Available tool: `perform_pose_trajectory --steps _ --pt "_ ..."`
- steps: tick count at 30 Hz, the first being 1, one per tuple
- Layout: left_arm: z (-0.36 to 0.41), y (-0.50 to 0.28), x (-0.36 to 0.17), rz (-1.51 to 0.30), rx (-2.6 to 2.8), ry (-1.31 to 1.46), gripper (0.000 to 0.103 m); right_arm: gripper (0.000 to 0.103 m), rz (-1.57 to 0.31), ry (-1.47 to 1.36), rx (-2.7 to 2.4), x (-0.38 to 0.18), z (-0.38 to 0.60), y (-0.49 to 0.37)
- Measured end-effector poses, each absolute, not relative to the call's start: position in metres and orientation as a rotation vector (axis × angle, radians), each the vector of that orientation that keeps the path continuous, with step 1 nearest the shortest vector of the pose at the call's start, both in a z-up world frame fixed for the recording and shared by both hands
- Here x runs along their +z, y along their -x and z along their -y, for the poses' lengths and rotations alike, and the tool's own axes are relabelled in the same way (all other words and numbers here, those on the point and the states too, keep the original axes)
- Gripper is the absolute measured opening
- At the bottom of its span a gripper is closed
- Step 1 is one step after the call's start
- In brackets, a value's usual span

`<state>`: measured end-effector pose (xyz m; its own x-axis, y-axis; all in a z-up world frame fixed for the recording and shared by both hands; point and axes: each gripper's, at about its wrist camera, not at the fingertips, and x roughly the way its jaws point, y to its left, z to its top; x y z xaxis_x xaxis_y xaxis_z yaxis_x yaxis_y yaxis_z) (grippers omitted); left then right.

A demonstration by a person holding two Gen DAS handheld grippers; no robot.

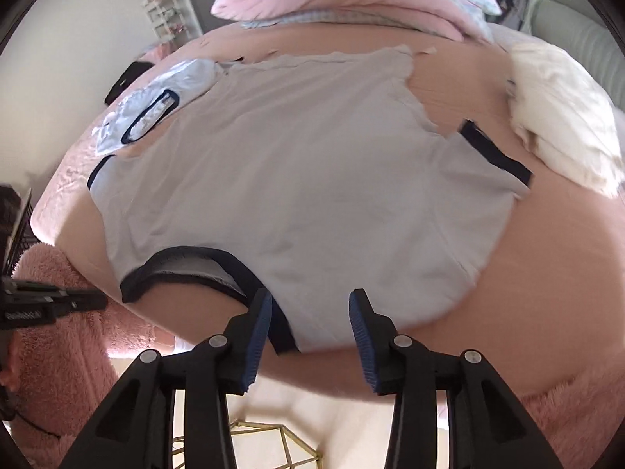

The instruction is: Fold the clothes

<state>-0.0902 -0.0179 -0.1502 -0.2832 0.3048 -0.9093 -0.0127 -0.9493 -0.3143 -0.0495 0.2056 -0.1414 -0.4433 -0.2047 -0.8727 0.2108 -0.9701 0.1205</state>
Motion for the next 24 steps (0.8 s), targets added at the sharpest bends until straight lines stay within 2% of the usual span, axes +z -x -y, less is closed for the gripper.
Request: perform_pose_trajectory --steps 3,5,7,10,12,16,19,21,24 --pt "0.007 0.109 -0.158 0.263 2.408 1.655 0.004 0.041 -0.123 -1.627 -2.453 -0.161 -0.192 0.068" --pt "0.002 0.113 -0.186 0.204 2.321 1.823 0.004 0.044 -0.122 -1.626 -2.452 -0.161 -0.193 0.065" --pt "0.016 0.101 -0.183 0.352 2.330 1.770 0.004 0.046 -0.159 -1.653 -2.416 -0.160 -0.194 0.055" --pt "0.038 0.095 -0.181 0.468 2.296 1.797 0.004 0.046 -0.212 -1.662 -2.394 -0.157 -0.195 0.042" --pt "0.056 0.095 -0.178 0.540 2.347 1.797 0.004 0.046 -0.173 -1.670 -2.387 -0.152 -0.196 0.043" --pt "0.114 0.092 -0.169 0.921 2.559 1.645 0.004 0.046 -0.049 -1.597 -2.384 -0.129 -0.185 0.064" --pt "0.143 0.097 -0.171 1.045 2.574 1.588 0.005 0.047 -0.095 -1.503 -2.366 -0.109 -0.154 0.085" --pt "0.144 0.106 -0.167 0.981 2.502 1.524 0.005 0.047 -0.177 -1.439 -2.346 -0.102 -0.126 0.099" --pt "0.120 0.125 -0.151 0.757 2.477 1.447 0.005 0.047 -0.303 -1.388 -2.325 -0.107 -0.085 0.117"
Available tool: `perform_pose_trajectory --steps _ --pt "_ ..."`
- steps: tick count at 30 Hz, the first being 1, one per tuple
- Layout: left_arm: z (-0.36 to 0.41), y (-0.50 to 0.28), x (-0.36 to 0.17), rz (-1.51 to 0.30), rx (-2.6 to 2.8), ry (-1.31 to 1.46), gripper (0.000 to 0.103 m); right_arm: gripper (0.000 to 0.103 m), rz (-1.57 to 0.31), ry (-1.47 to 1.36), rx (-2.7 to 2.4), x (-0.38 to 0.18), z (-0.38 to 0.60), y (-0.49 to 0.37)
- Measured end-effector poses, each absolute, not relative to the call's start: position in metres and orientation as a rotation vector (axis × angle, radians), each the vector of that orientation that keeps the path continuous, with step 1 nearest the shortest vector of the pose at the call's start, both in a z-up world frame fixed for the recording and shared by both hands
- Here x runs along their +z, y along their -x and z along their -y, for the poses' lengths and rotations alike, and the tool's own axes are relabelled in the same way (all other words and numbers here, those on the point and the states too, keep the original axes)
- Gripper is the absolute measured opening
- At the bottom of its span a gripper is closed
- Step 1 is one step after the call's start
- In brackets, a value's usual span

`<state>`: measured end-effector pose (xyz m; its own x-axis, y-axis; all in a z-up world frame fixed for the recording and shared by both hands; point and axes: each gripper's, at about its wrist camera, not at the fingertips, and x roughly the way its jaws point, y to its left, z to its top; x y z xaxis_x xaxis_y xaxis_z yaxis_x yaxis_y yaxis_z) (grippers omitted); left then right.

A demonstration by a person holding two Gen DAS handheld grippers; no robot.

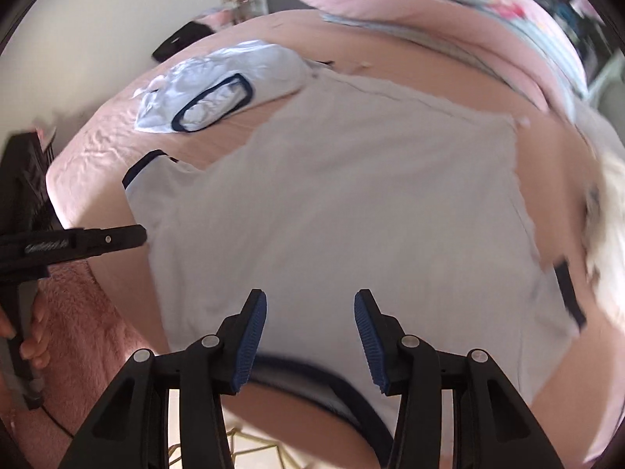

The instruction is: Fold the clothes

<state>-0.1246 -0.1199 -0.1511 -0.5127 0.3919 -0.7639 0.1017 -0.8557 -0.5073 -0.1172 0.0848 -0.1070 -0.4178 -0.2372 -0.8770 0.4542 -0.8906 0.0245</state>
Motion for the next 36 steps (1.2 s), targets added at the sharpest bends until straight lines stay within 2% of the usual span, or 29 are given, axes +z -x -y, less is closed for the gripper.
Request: perform_pose_trajectory --steps 5,7,10,13,16,18,19,20,21,22,24,26,30,36 --pt "0.074 0.171 -0.163 0.462 2.434 1.486 0.005 0.047 -0.434 -1.361 -2.334 -0.134 -0.034 0.134" --pt "0.060 0.165 -0.172 0.323 2.463 1.507 0.005 0.047 -0.455 -1.399 -2.359 -0.146 -0.034 0.139" --pt "0.055 0.156 -0.176 0.206 2.501 1.490 0.005 0.047 -0.438 -1.503 -2.383 -0.167 -0.054 0.148" --pt "0.065 0.150 -0.180 0.187 2.554 1.521 0.007 0.048 -0.281 -1.546 -2.433 -0.166 -0.090 0.152" --pt "0.090 0.146 -0.178 0.365 2.543 1.563 0.009 0.050 -0.175 -1.622 -2.514 -0.163 -0.132 0.148" --pt "0.093 0.145 -0.169 0.366 2.562 1.529 0.017 0.050 -0.131 -1.670 -2.557 -0.162 -0.157 0.143" --pt "0.088 0.145 -0.163 0.307 2.577 1.486 0.034 0.050 -0.087 -1.668 -2.560 -0.159 -0.167 0.140" --pt "0.080 0.146 -0.158 0.254 2.576 1.445 0.056 0.050 -0.029 -1.650 -2.551 -0.154 -0.174 0.139" --pt "0.069 0.150 -0.155 0.205 2.562 1.407 0.063 0.052 0.008 -1.626 -2.543 -0.149 -0.176 0.138" --pt "0.058 0.154 -0.152 0.158 2.546 1.369 0.065 0.052 0.001 -1.593 -2.542 -0.143 -0.172 0.136" --pt "0.033 0.165 -0.146 0.050 2.528 1.299 0.065 0.052 -0.033 -1.528 -2.538 -0.133 -0.163 0.133" --pt "0.004 0.179 -0.149 -0.083 2.524 1.290 0.065 0.052 -0.147 -1.475 -2.528 -0.132 -0.142 0.129" --pt "-0.025 0.201 -0.177 -0.245 2.357 1.430 0.065 0.052 -0.279 -1.511 -2.442 -0.155 -0.116 0.127" --pt "0.004 0.179 -0.184 -0.390 2.203 1.525 0.065 0.053 -0.187 -1.561 -2.384 -0.158 -0.164 0.111"
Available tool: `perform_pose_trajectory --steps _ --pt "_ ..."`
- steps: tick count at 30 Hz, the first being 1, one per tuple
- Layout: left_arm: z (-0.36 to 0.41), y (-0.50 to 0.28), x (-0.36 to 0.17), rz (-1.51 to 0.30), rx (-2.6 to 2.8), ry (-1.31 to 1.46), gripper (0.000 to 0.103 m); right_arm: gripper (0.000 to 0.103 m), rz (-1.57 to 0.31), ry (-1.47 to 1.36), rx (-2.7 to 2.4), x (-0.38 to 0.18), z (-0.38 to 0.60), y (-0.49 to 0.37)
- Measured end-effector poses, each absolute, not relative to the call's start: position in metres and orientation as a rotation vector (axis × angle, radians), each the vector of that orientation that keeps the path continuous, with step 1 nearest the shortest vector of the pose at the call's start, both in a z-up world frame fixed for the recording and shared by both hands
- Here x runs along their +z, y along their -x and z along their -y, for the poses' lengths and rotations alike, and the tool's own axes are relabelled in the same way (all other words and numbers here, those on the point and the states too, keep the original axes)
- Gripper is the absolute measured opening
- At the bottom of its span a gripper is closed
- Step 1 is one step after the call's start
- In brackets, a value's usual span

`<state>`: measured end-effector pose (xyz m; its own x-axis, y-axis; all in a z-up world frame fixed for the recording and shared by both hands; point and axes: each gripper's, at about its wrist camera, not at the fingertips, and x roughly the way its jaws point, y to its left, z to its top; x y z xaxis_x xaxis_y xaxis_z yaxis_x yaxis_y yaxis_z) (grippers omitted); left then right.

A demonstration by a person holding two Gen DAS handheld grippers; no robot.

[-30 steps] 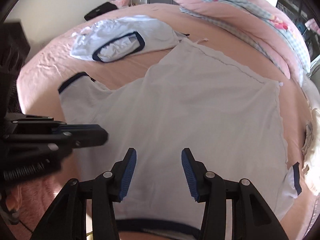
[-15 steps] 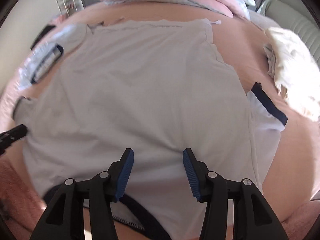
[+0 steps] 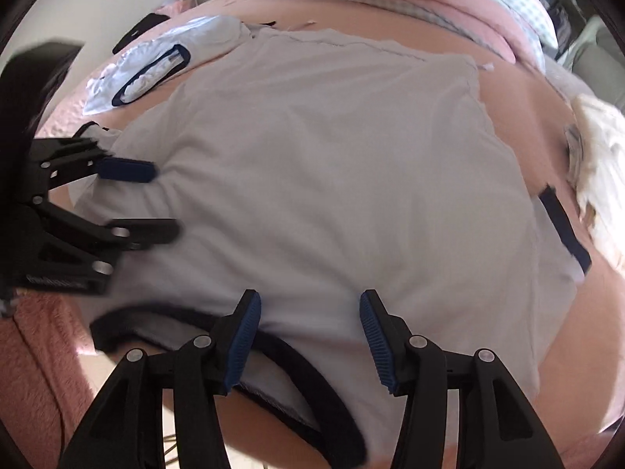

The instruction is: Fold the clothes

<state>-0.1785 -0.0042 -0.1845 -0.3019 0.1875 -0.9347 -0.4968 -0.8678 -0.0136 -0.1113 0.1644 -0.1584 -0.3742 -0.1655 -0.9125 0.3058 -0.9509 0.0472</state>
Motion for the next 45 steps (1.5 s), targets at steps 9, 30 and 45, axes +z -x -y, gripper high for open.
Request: perform_pose_trajectory --steps 9,30,45 --pt "0.054 0.168 -0.158 -0.352 2.298 1.614 0.065 0.053 0.079 -1.647 -2.557 -0.154 -0.267 0.111" --pt "0.021 0.144 -0.154 -0.072 2.306 1.673 0.066 0.065 0.036 -1.670 -2.510 -0.166 -0.284 0.047" --pt "-0.045 0.142 -0.169 -0.129 2.426 1.564 0.067 0.065 -0.209 -1.599 -2.576 -0.163 -0.224 0.094"
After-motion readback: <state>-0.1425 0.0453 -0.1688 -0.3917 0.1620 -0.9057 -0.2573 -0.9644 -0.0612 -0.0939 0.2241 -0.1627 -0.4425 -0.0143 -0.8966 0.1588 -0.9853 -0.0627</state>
